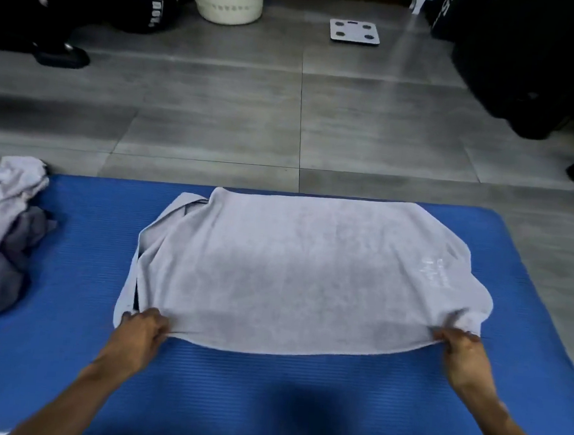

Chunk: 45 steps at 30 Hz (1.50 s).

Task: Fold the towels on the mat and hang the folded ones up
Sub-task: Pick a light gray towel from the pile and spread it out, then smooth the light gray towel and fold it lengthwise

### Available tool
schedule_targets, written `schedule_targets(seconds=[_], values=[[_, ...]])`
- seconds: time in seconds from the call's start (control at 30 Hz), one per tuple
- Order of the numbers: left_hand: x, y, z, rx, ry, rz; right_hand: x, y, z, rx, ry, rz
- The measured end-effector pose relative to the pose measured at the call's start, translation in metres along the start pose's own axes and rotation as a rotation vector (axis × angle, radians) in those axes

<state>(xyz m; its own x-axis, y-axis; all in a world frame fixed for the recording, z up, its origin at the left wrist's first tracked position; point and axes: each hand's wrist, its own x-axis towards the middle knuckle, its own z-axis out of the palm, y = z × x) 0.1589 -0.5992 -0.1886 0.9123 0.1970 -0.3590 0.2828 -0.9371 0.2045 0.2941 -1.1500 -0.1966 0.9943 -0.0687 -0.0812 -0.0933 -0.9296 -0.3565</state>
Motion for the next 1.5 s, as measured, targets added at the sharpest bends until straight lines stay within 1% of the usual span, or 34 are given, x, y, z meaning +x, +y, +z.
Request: schedule_targets(seconds=[0.1, 0.2, 0.27, 0.33, 0.47, 0.6, 0.7, 0.73, 0.83, 0.9, 1.0, 1.03, 1.1, 1.13, 1.17, 1.23, 1.3, 1.4, 1.5], values=[[-0.014, 0.002, 0.012, 0.02, -0.052, -0.002, -0.012, 0.016, 0.009, -0.119, 0.03, -0.074], [-0.028, 0.005, 0.013, 0.068, -0.12, -0.088, -0.017, 0.034, 0.009, -0.219, 0.022, -0.132], [-0.037, 0.003, 0.013, 0.104, -0.18, -0.124, -0.022, 0.043, 0.009, -0.288, -0.03, -0.125], [-0.042, 0.004, 0.015, 0.157, -0.234, -0.111, -0.026, 0.046, 0.004, -0.344, -0.102, -0.099], [-0.049, 0.012, 0.022, 0.309, -0.239, -0.07, -0.045, 0.042, -0.002, -0.48, -0.267, -0.02], [-0.057, 0.018, 0.025, 0.412, -0.241, -0.052, -0.064, 0.047, 0.001, -0.462, -0.344, -0.023], [-0.061, 0.02, 0.022, 0.442, -0.252, -0.047, -0.075, 0.042, 0.002, -0.453, -0.425, 0.025], [-0.06, 0.02, 0.022, 0.453, -0.265, -0.03, -0.077, 0.04, 0.003, -0.441, -0.422, 0.029], [-0.054, 0.03, 0.024, 0.601, -0.338, 0.027, -0.075, 0.035, -0.005, -0.348, -0.363, 0.079], [-0.047, 0.048, 0.028, 0.67, -0.333, 0.096, -0.068, 0.04, -0.011, -0.199, -0.267, 0.143], [-0.029, 0.096, 0.037, 0.518, -0.192, 0.254, -0.051, 0.059, -0.023, 0.024, -0.064, 0.295], [-0.022, 0.116, 0.041, 0.449, -0.186, 0.287, -0.043, 0.067, -0.028, 0.073, -0.014, 0.349], [-0.009, 0.156, 0.051, 0.234, -0.104, 0.373, -0.025, 0.078, -0.035, 0.213, 0.027, 0.495], [-0.001, 0.177, 0.056, 0.114, -0.094, 0.396, -0.014, 0.084, -0.036, 0.302, 0.036, 0.58], [0.006, 0.197, 0.061, 0.024, -0.123, 0.408, -0.003, 0.089, -0.036, 0.388, 0.044, 0.655], [0.021, 0.23, 0.069, -0.025, -0.212, 0.394, 0.015, 0.099, -0.033, 0.529, 0.052, 0.753], [0.033, 0.258, 0.076, 0.015, -0.269, 0.371, 0.029, 0.105, -0.029, 0.603, 0.033, 0.769], [0.037, 0.283, 0.083, 0.113, -0.405, 0.274, 0.048, 0.104, -0.027, 0.648, 0.005, 0.759], [0.036, 0.29, 0.091, 0.185, -0.447, 0.231, 0.063, 0.104, -0.026, 0.725, 0.036, 0.781]])
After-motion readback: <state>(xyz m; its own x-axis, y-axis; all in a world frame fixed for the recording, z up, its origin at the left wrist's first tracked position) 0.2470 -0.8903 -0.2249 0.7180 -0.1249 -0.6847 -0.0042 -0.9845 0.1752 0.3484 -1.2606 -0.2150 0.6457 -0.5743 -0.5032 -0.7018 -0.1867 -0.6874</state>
